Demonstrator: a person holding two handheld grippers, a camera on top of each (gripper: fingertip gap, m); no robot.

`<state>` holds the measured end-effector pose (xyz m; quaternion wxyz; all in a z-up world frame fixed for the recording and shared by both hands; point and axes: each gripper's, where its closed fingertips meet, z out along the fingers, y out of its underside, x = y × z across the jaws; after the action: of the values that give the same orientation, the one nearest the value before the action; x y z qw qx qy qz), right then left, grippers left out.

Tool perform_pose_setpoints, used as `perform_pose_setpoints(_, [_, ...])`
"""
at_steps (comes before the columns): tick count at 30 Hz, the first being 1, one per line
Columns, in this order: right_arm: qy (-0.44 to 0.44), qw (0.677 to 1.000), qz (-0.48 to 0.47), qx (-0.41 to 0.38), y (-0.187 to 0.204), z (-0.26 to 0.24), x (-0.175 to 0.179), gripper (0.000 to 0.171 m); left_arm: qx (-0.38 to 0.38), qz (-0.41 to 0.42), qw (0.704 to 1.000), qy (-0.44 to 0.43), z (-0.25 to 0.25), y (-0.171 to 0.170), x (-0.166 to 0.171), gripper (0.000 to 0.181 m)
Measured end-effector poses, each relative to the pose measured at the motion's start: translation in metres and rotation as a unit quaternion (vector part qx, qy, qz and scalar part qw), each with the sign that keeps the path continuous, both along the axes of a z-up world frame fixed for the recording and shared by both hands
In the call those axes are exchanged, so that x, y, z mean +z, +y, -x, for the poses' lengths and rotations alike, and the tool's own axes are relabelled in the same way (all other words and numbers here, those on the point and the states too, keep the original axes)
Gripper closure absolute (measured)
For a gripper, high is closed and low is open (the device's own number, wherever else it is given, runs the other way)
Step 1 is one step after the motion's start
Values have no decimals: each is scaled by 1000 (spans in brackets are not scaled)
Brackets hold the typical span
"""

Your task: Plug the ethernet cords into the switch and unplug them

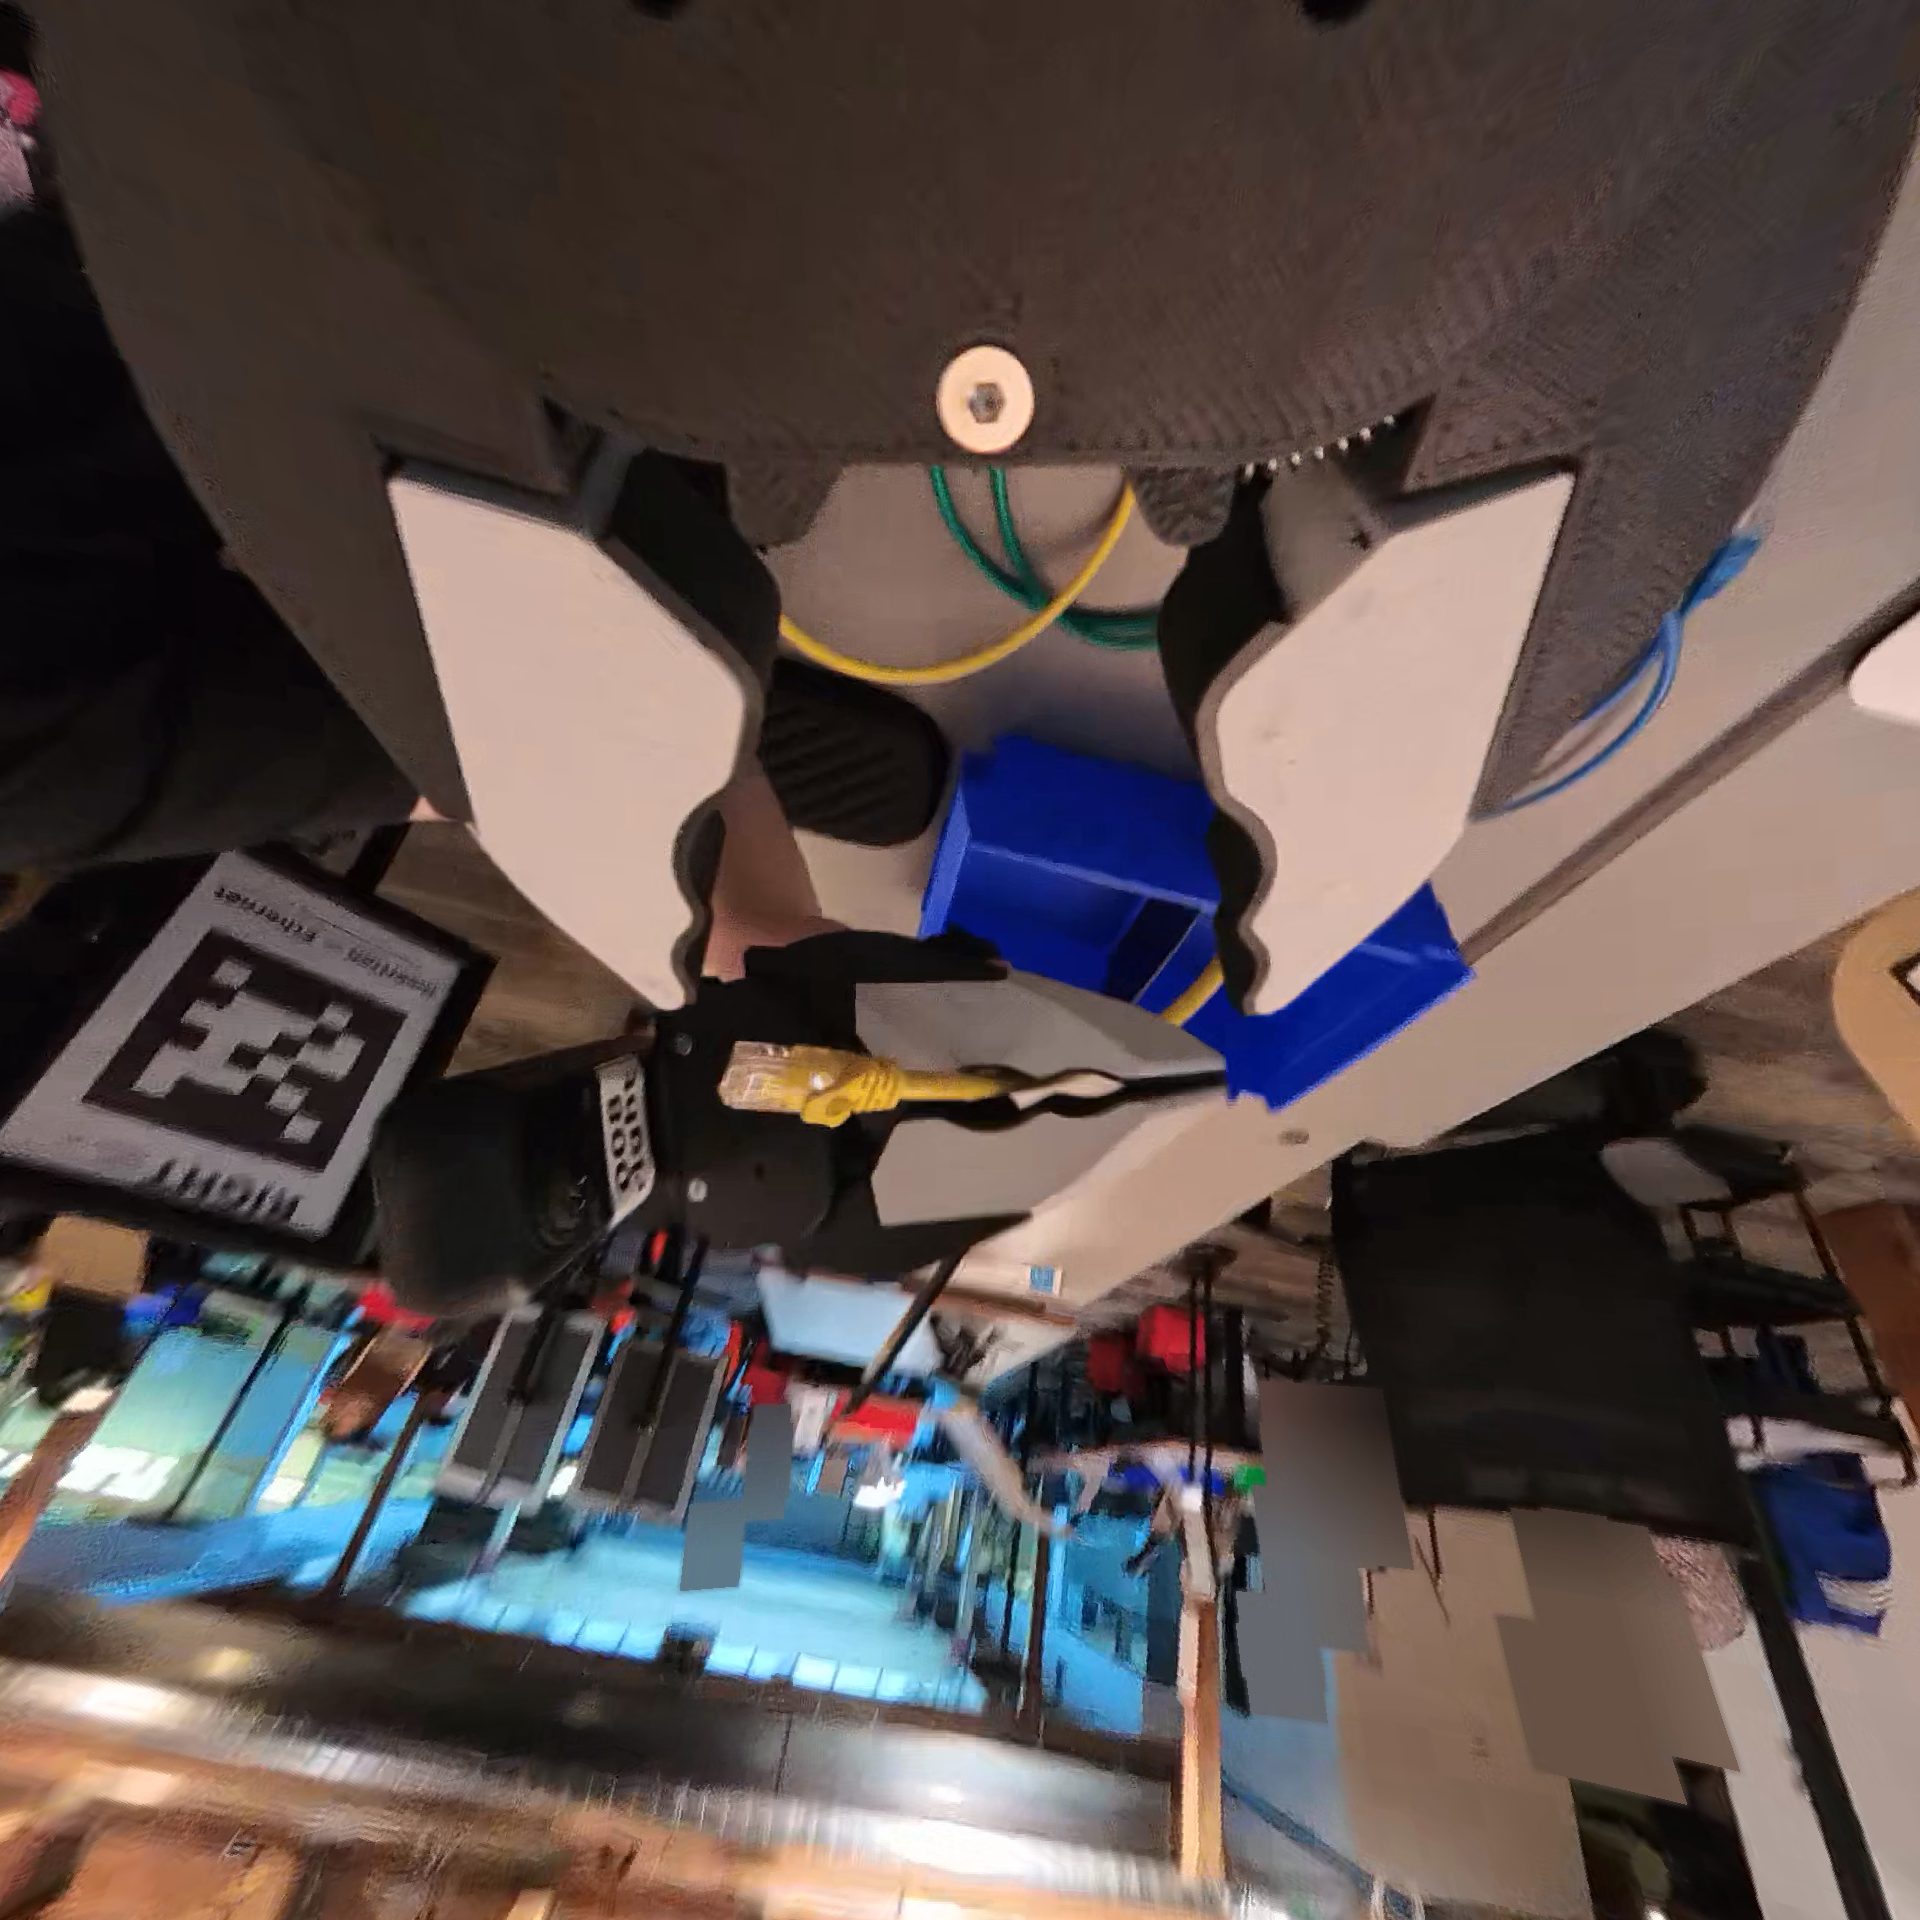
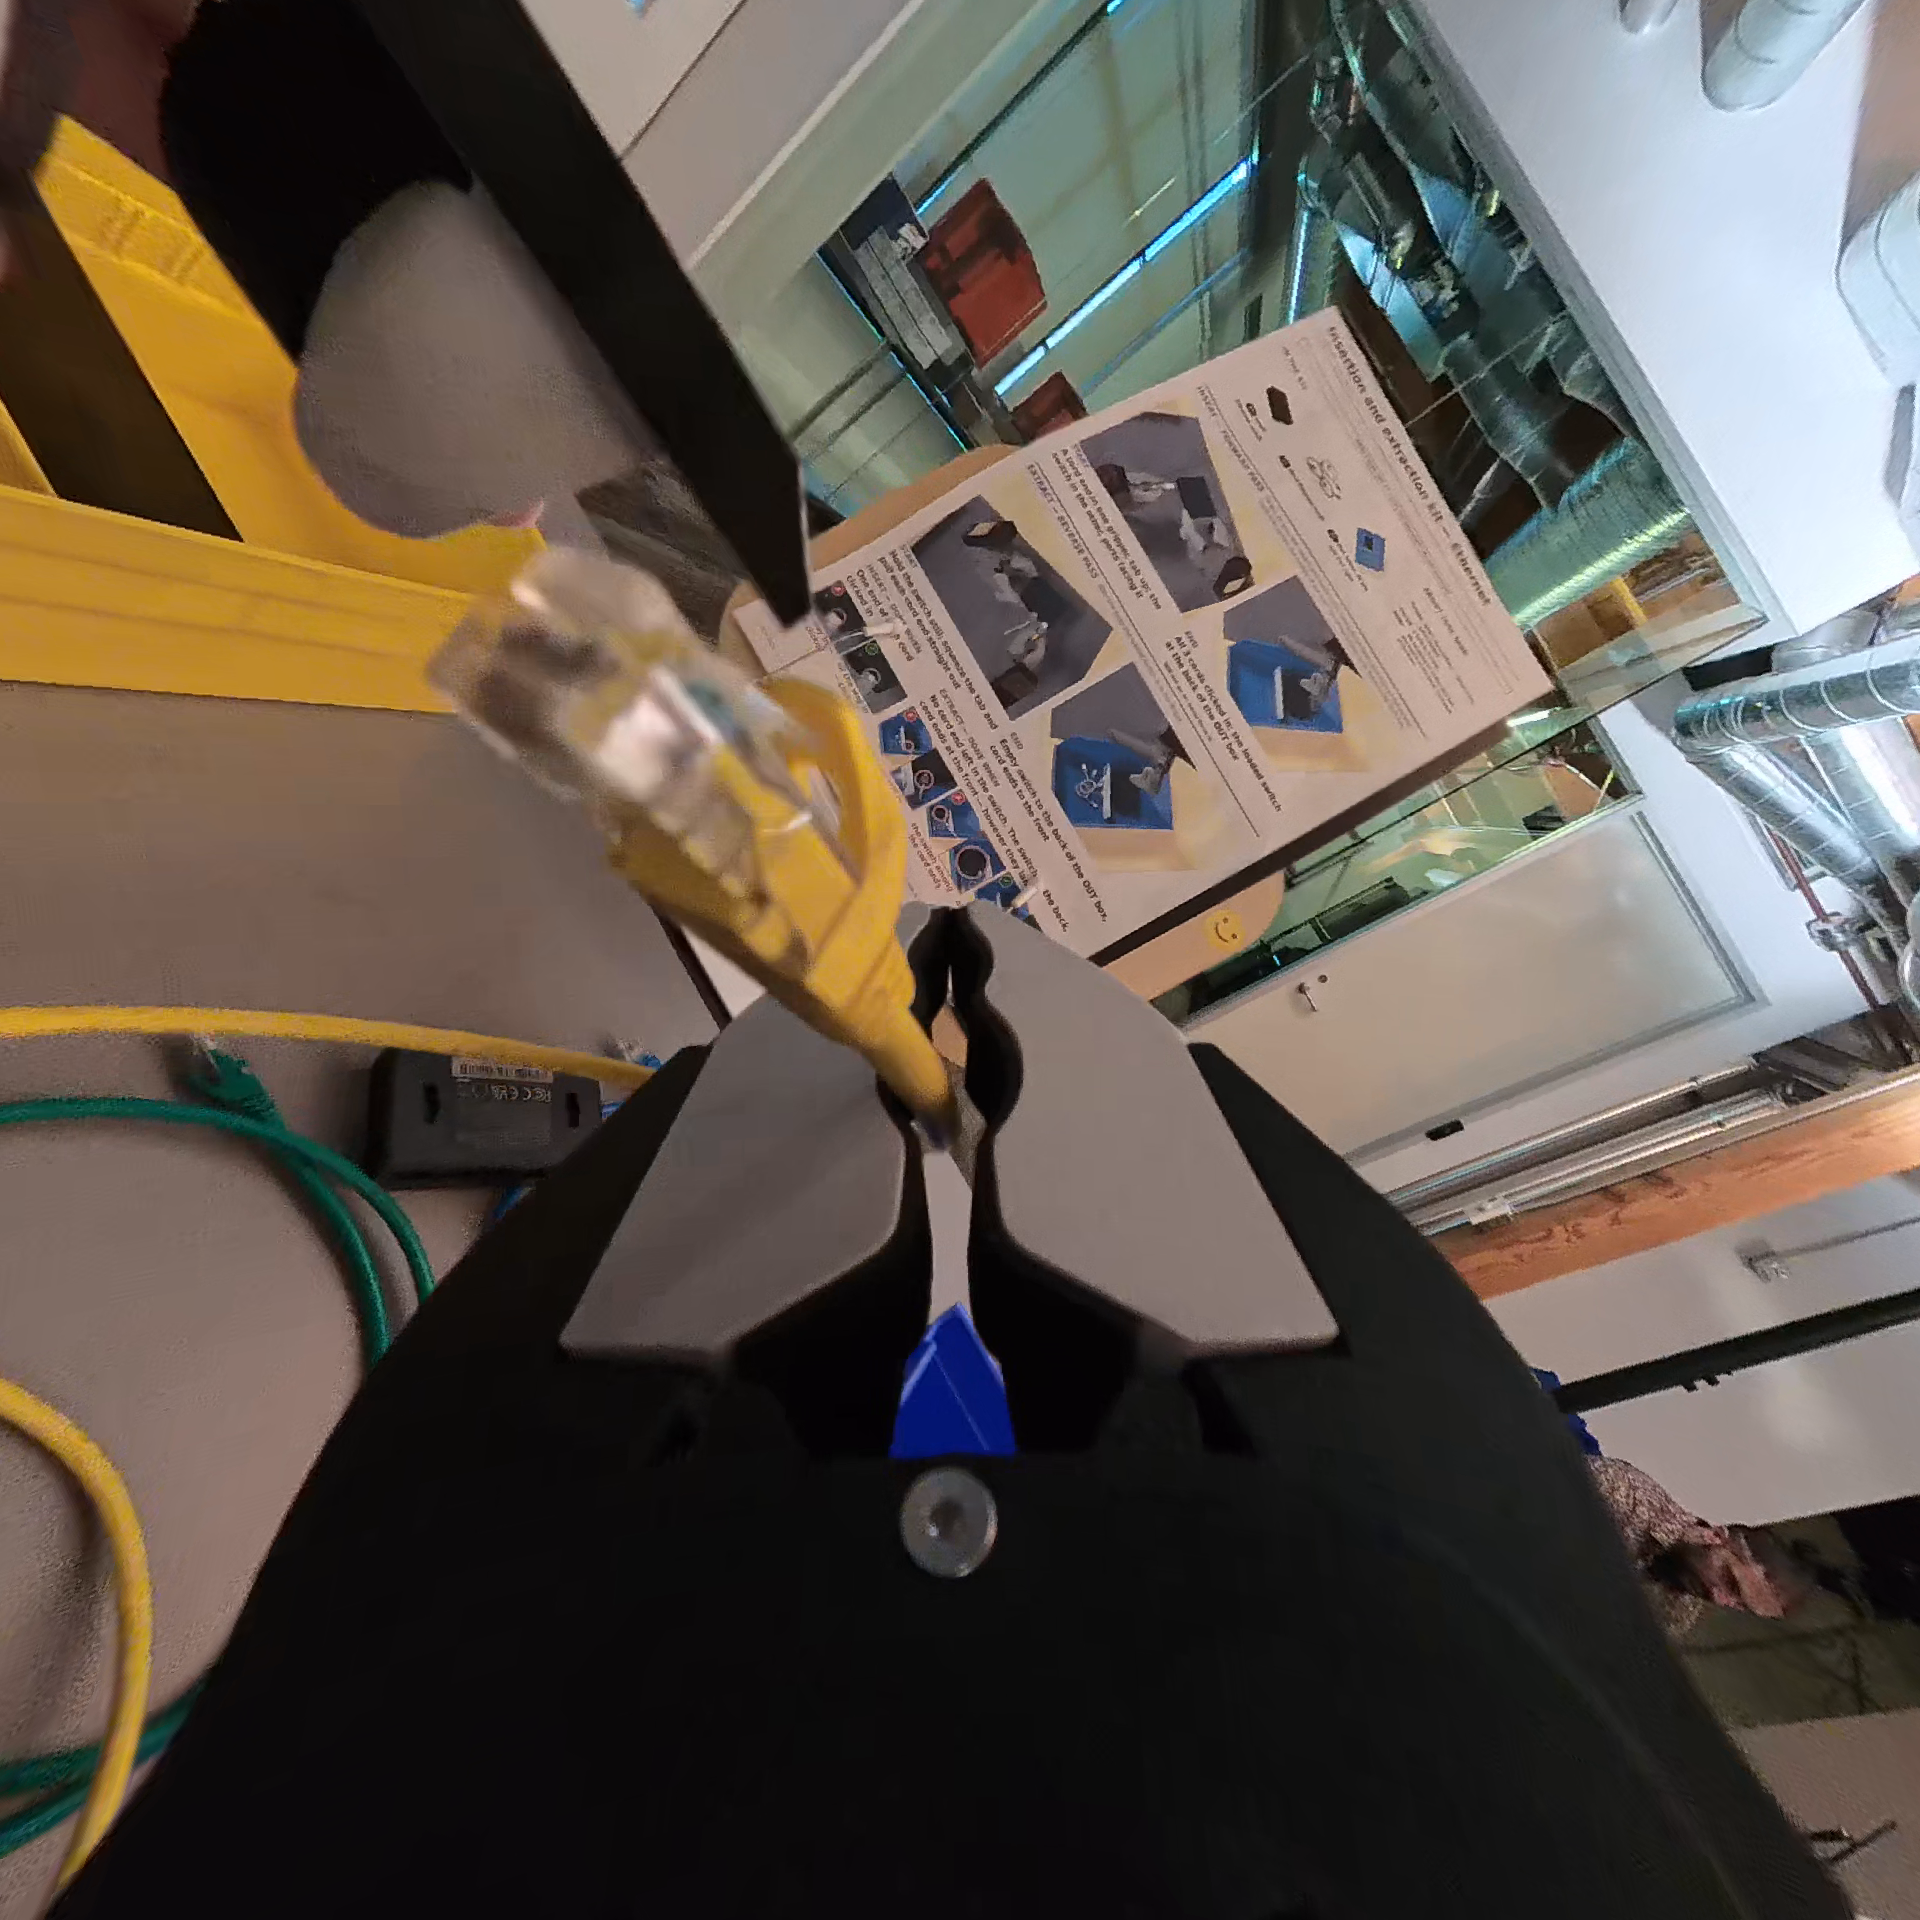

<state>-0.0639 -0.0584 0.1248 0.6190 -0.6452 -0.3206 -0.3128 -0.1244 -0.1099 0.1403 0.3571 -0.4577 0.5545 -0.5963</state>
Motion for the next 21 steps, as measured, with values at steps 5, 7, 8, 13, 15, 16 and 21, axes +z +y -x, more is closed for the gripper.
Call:
perform_pose_setpoints(5, [4,1000,-10,13,3,14,-2,170,42,-32,998,20,-5,-16,-3,87])
perform_pose_setpoints(7, [2,1000,-10,18,4,17,-4,170,61,-67,996,-10,-5,-18,2,99])
perform_pose_setpoints(8, [2,1000,-6,20,4,19,-5,170,73,-92,993,-22,-5,-17,5,100])
perform_pose_setpoints(13, [39,997,17,58,1,29,-8,170,64,-285,955,-47,-2,-32,-8,104])
perform_pose_setpoints(15, [49,996,22,66,1,32,-9,170,87,-346,930,-87,-4,-33,-7,117])
perform_pose_setpoints(16, [50,996,25,65,1,32,-10,170,93,-362,922,-103,-4,-36,-6,125])
perform_pose_setpoints(21, [46,996,44,67,4,37,-19,170,119,-376,910,-125,-10,-35,-5,166])
